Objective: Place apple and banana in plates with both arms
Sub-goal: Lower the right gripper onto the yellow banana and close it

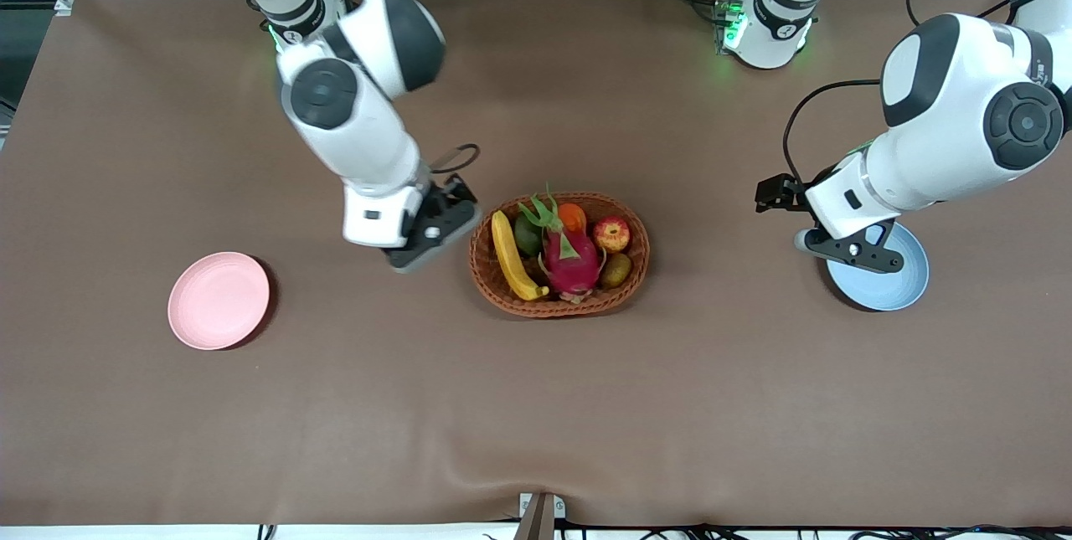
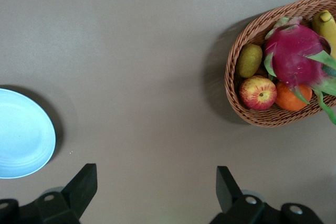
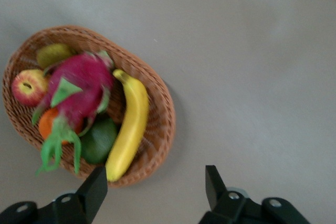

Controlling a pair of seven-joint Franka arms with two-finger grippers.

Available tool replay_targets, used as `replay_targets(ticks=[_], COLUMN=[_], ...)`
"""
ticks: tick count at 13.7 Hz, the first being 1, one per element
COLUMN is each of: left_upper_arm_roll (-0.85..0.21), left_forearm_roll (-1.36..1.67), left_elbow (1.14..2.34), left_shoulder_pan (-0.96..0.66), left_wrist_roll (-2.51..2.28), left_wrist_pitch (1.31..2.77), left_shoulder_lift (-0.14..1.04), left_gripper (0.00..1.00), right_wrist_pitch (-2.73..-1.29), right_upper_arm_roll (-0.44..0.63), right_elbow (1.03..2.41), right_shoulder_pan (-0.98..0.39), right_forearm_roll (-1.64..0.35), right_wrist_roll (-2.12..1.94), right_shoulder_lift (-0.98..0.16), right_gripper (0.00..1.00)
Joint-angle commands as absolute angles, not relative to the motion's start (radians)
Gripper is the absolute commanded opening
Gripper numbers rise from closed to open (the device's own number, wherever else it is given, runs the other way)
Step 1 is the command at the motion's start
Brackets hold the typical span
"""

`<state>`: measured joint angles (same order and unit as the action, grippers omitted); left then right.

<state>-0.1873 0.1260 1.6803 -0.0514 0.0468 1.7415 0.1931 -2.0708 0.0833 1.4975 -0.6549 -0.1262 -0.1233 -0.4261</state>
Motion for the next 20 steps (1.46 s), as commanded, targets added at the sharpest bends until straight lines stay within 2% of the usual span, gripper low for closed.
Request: replay_targets(ticks=[1,4,7,13,20], left_upper_arm_roll=[-0.189,-0.189,-0.192,-0.196,-0.196], left_forearm_roll=[0.146,0.146,0.147,0.147,0.147], left_elbow=[1.69,1.689,1.689,1.689,1.689], left_shoulder_pan=[-0.046,-0.046,-0.046,-0.041,-0.043], left_wrist_roll=[0.075,0.077,0.103,0.11,0.115], left_wrist_pitch=[1.753,1.753,1.762,1.763,1.772], left_shoulder_lift=[0.186,0.192,0.206,0.215,0.224], left_gripper=[1.0,1.0,1.0,1.0,1.0], right_wrist_pitch=[-2.184,-2.285,-2.313,-2.453,-2.461], right_upper_arm_roll=[0.097,0.097,0.098,0.098,0.097], right_elbow=[1.44,1.433,1.372,1.335,1.33], right_shoulder_pan=[-0.709,-0.742,-0.756,-0.765,-0.767], right_forearm_roll=[-0.118,-0.117,-0.114,-0.114,-0.114], right_wrist_roll=[-0.133,-0.132,-0.132,-0.133,-0.13], right_shoulder_lift=[-0.526,-0.59,-0.662,-0.773,-0.799], right_gripper=[0.77,0.68,0.58,0.58,0.58])
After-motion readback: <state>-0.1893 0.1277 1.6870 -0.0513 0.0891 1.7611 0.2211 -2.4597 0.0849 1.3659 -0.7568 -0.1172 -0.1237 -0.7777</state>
